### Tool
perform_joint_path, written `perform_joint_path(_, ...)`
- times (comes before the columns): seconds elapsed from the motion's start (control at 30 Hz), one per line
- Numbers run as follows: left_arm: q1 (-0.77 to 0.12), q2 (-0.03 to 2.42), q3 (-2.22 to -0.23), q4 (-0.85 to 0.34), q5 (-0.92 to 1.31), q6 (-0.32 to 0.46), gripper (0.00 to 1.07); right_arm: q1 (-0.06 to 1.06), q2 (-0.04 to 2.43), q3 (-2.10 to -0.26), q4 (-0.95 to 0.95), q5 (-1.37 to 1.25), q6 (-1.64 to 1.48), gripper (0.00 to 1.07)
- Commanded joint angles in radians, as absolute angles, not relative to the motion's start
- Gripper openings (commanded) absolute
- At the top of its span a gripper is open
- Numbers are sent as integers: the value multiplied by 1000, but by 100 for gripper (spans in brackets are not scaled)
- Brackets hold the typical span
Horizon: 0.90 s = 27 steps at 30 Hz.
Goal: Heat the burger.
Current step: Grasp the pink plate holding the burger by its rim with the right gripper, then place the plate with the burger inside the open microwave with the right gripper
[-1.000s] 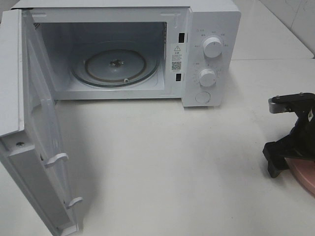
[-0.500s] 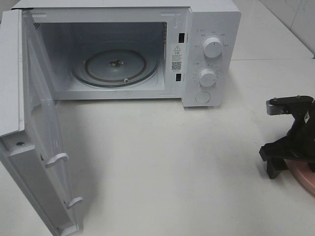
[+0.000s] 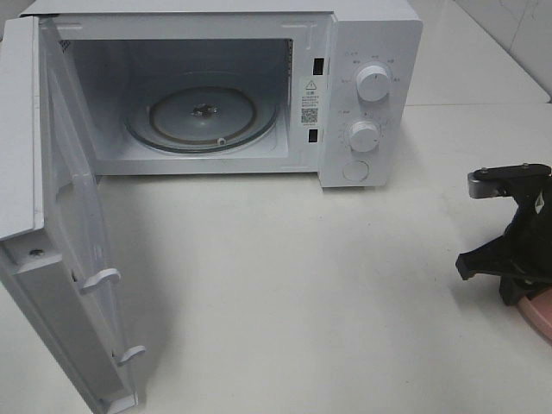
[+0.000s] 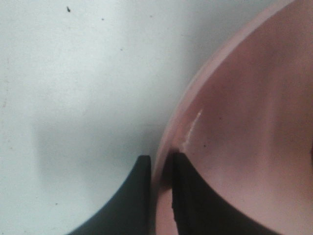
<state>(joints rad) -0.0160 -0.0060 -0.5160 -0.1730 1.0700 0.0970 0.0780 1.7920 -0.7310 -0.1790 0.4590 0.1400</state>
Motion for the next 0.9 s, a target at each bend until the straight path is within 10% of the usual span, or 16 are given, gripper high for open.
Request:
perform_joint_path(0.03, -11, -24, -517, -178, 1071, 91, 98, 70, 1815, -717, -174, 475, 153, 0)
perform_joint_path(0.9, -11, -24, -517, -178, 1071, 91, 98, 376, 1751, -717, -655, 732, 664, 0)
